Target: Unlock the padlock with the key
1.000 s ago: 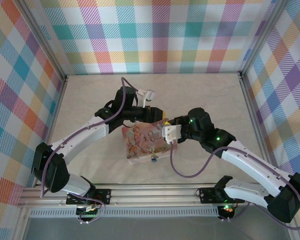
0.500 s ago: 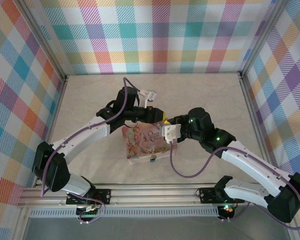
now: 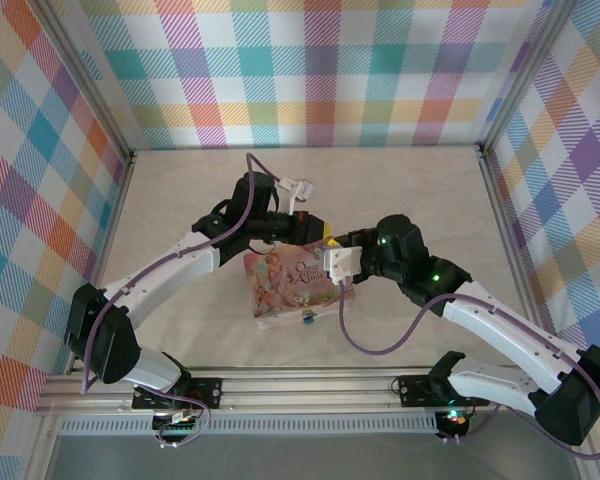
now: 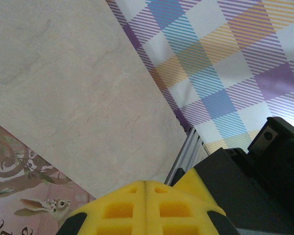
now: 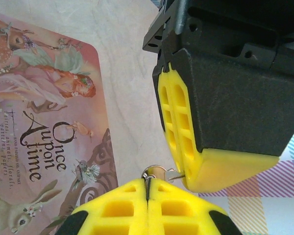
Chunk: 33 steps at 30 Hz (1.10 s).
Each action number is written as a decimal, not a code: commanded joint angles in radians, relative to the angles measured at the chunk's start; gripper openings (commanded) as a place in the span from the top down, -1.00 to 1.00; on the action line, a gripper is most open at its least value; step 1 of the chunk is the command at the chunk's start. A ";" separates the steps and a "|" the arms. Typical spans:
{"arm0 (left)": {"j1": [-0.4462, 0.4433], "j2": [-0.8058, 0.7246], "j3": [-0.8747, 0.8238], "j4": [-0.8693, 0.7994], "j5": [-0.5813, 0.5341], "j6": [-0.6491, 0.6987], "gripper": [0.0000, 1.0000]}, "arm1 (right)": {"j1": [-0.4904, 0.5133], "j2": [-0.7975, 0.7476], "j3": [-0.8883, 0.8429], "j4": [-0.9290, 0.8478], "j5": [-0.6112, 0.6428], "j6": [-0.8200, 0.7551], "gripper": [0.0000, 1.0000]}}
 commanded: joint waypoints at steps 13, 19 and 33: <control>-0.003 -0.167 0.007 0.035 -0.252 0.171 1.00 | 0.001 -0.063 -0.056 0.123 -0.005 0.420 -0.08; 0.001 -0.230 -0.025 0.132 -0.247 0.202 1.00 | -0.104 -0.067 -0.101 0.287 -0.228 0.838 -0.26; 0.000 -0.271 -0.055 0.276 -0.124 0.179 1.00 | -0.264 0.058 -0.256 1.070 -0.688 1.559 -0.25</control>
